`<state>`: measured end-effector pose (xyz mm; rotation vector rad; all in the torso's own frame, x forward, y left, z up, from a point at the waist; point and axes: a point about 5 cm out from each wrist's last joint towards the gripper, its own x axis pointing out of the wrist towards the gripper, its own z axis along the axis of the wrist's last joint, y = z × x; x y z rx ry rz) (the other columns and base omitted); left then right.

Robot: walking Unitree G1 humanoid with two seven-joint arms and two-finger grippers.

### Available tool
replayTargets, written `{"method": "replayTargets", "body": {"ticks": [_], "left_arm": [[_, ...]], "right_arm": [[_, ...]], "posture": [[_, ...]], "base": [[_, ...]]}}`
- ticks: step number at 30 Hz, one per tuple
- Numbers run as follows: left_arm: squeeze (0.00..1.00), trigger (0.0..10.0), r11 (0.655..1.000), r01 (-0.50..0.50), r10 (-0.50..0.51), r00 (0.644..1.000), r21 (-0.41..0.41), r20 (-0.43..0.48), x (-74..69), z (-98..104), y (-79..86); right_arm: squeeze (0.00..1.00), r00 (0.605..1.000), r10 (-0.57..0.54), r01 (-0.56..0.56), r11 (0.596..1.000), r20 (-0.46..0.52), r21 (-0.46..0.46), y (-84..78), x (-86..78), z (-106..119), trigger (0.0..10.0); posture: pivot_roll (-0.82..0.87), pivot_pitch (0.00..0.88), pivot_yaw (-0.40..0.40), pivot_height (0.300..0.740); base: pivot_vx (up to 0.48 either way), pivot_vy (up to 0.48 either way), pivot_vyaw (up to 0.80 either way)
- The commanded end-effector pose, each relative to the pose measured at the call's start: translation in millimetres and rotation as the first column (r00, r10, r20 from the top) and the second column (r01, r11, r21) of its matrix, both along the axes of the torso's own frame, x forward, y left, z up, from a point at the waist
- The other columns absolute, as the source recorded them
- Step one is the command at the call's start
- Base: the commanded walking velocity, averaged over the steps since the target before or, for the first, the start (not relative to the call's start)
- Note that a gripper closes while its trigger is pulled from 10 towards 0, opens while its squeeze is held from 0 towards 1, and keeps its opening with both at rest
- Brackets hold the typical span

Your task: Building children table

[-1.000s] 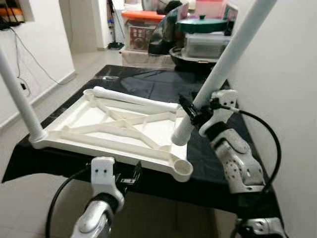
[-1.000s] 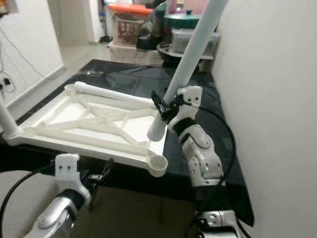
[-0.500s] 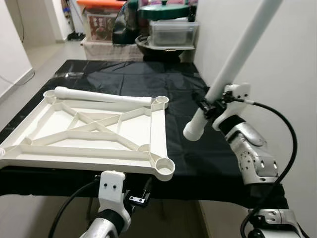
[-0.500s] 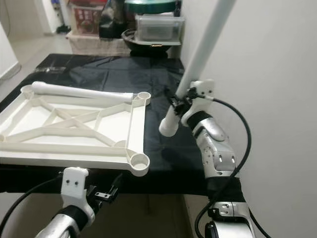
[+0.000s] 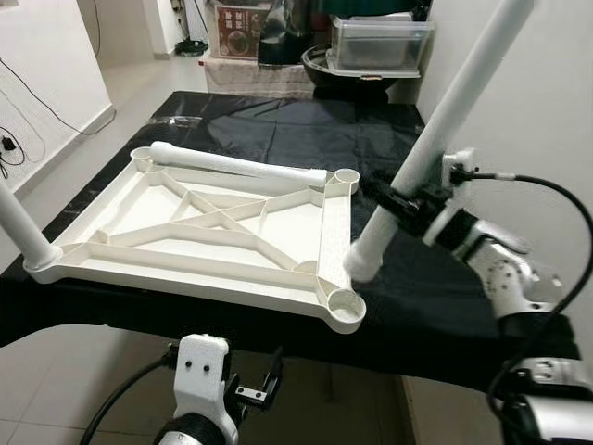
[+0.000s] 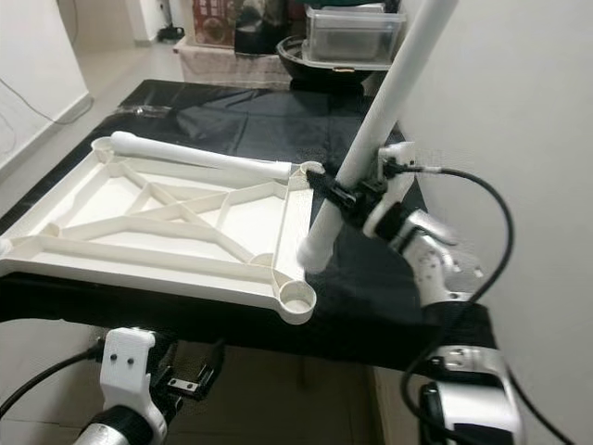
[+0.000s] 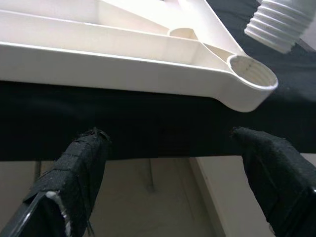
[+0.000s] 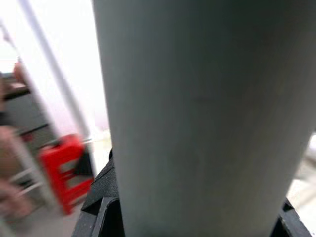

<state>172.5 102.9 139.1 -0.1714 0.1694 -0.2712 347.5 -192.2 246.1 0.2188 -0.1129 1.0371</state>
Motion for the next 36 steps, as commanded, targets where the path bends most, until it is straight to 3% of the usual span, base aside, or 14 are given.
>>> {"method": "replayTargets", "body": {"ticks": [1,6,15,20,28,31,36], "left_arm": [[0.0,10.0,1.0,0.001,0.0,1.0,0.007,-0.018,-3.8,-1,0.6],[0.0,10.0,1.0,-0.007,0.007,0.999,0.009,-0.032,-6.9,-1,1.6],[0.0,10.0,1.0,-0.005,0.006,0.999,0.024,-0.038,-9.7,0,1.5],[0.0,10.0,1.0,-0.003,0.004,0.999,0.026,-0.04,-12.5,1,1.0],[0.0,10.0,1.0,0.002,0.0,0.999,0.029,-0.046,-14.2,0,0.5],[0.0,10.0,1.0,0.001,0.001,0.999,0.03,-0.049,-14.0,0,0.7],[0.0,10.0,1.0,-0.003,0.004,0.999,0.031,-0.052,-14.4,0,1.2]], "right_arm": [[0.0,0.996,0.093,-0.093,0.996,0.005,0.009,2.7,-2.1,3,10.0],[0.0,0.982,0.188,-0.189,0.981,0.008,0.045,9.1,0.9,8,10.0],[0.0,0.96,0.279,-0.279,0.96,-0.013,-0.019,29.1,4.6,-7,10.0],[0.0,0.95,0.311,-0.312,0.947,-0.027,-0.076,29.7,3.9,-19,10.0],[0.0,0.952,0.303,-0.306,0.939,-0.041,-0.155,30.7,6.4,-28,10.0],[0.0,0.969,0.24,-0.249,0.941,-0.066,-0.227,31.8,12.8,-37,10.0],[0.0,0.976,0.2,-0.214,0.946,-0.081,-0.243,32.6,16.0,-42,10.0]], "posture": [[0.06,0.158,-0.04,0.74],[0.07,0.164,-0.041,0.74],[0.08,0.174,-0.038,0.74],[0.08,0.18,-0.036,0.74],[0.08,0.177,-0.037,0.74],[0.08,0.174,-0.039,0.74],[0.08,0.173,-0.041,0.74]], "base": [[0.0,0.0,0.0],[0.0,0.0,0.0],[0.0,0.0,0.0],[0.0,0.0,0.0],[0.0,0.0,0.0],[0.0,0.0,0.0],[0.0,0.0,0.0]]}}
